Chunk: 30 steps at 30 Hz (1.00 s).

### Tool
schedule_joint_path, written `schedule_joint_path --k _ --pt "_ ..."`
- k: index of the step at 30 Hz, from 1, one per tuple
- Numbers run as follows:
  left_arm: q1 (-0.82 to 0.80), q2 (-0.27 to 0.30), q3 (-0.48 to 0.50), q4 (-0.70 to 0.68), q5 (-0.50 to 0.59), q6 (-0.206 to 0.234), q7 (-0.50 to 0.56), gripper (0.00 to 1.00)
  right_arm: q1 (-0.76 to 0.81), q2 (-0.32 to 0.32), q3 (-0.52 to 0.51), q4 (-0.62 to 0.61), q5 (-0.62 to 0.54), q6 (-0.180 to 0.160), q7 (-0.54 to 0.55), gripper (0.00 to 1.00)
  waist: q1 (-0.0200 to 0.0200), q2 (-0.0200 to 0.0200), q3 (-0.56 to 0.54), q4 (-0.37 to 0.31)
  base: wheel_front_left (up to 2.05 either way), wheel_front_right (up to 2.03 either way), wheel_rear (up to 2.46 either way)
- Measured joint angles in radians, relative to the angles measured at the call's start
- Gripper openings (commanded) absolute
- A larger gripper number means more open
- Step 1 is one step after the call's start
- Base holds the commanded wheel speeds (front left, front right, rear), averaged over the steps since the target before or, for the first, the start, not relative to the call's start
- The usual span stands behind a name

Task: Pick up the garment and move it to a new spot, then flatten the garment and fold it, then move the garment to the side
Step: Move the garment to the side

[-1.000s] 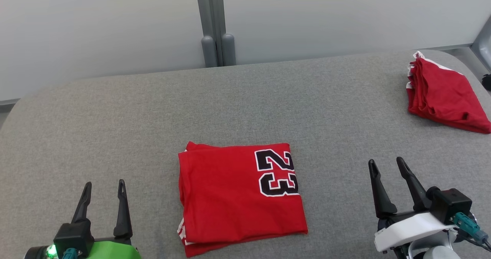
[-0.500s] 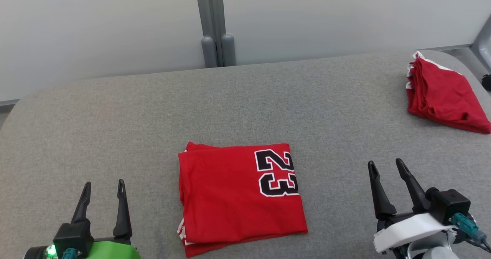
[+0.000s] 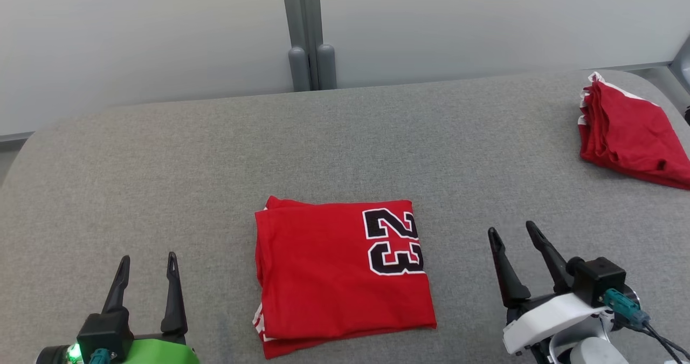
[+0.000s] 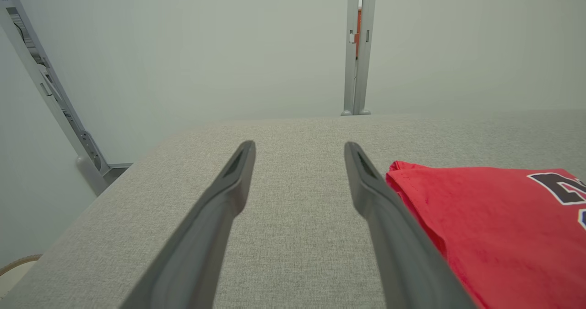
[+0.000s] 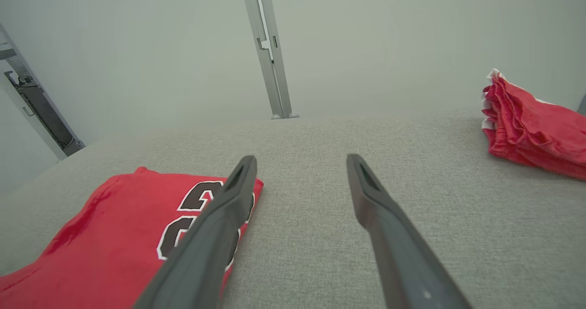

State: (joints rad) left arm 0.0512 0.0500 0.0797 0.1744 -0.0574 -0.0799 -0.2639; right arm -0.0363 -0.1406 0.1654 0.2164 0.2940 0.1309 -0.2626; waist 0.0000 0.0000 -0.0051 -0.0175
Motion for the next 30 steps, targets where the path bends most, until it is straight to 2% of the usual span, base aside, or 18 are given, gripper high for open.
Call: schedule_joint_path --k 9,30 --pt "-0.002 0.000 -0.014 0.007 -0.001 0.000 0.000 1.00 -0.117 -0.003 0.112 0.141 0.020 0.000 0.016 1.00 0.0000 0.0000 0.015 0.043 0.00 0.00 0.00" --pt "-0.044 0.000 -0.038 0.018 -0.015 0.010 0.000 1.00 -0.276 0.062 0.194 0.546 0.076 0.000 0.014 1.00 0.0000 0.0000 0.101 0.143 0.00 0.00 0.00"
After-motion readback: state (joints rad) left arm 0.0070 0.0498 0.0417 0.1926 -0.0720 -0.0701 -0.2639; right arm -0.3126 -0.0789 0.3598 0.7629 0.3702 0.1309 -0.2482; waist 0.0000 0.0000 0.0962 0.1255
